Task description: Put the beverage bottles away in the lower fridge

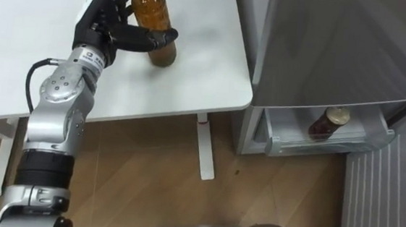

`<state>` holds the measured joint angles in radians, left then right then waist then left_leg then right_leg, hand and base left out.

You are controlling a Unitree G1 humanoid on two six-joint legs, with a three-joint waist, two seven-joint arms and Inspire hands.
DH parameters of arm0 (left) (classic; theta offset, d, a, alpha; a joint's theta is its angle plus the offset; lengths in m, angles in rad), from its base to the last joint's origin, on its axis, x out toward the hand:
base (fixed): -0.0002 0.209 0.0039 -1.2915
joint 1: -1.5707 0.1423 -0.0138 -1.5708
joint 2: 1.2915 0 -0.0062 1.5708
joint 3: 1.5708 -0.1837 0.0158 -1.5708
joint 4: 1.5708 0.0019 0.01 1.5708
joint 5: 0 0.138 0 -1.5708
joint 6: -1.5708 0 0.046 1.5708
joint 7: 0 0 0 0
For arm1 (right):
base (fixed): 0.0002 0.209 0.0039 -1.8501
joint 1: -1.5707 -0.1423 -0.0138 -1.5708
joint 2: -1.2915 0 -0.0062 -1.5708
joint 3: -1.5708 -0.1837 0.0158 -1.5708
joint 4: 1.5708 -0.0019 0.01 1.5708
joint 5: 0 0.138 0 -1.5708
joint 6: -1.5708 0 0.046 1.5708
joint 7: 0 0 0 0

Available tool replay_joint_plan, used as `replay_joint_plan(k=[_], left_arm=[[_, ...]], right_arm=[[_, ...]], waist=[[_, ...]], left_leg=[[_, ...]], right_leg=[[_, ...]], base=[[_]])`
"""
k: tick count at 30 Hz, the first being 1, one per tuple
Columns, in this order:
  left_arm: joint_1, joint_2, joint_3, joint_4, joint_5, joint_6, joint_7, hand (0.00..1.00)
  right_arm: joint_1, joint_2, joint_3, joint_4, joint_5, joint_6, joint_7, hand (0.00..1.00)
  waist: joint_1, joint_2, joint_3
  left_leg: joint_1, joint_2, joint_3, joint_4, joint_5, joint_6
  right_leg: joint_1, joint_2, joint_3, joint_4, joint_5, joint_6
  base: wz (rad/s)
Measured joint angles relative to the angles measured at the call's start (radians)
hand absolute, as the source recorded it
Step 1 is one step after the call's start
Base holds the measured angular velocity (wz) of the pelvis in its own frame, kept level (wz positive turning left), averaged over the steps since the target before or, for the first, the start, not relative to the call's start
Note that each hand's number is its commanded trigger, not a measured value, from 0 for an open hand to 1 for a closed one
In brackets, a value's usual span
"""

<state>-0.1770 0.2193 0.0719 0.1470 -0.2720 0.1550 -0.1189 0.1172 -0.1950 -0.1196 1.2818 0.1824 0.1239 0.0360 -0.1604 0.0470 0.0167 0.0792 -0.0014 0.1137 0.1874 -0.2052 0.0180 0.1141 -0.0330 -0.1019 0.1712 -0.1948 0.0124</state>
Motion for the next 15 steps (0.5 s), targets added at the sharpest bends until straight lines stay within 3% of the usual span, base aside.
replay_joint_plan(k=[6,15], left_arm=[[-0.041,0.001,-0.007,0.014,-0.001,0.000,0.001,0.00],[-0.046,0.007,-0.010,0.019,-0.003,0.014,-0.001,0.00]], right_arm=[[0.001,0.000,0.000,0.006,0.000,0.000,0.003,0.00],[0.000,-0.001,0.000,0.009,0.000,0.006,0.005,0.00]], waist=[[-0.003,0.000,-0.0003],[-0.008,-0.001,-0.0012]], left_leg=[[0.010,0.000,0.008,-0.001,0.000,0.000],[0.018,0.001,0.020,-0.005,0.000,0.000]], right_leg=[[0.007,0.000,0.006,-0.001,0.000,0.000],[0.007,0.002,0.025,-0.002,0.000,0.000]], base=[[-0.02],[-0.05]])
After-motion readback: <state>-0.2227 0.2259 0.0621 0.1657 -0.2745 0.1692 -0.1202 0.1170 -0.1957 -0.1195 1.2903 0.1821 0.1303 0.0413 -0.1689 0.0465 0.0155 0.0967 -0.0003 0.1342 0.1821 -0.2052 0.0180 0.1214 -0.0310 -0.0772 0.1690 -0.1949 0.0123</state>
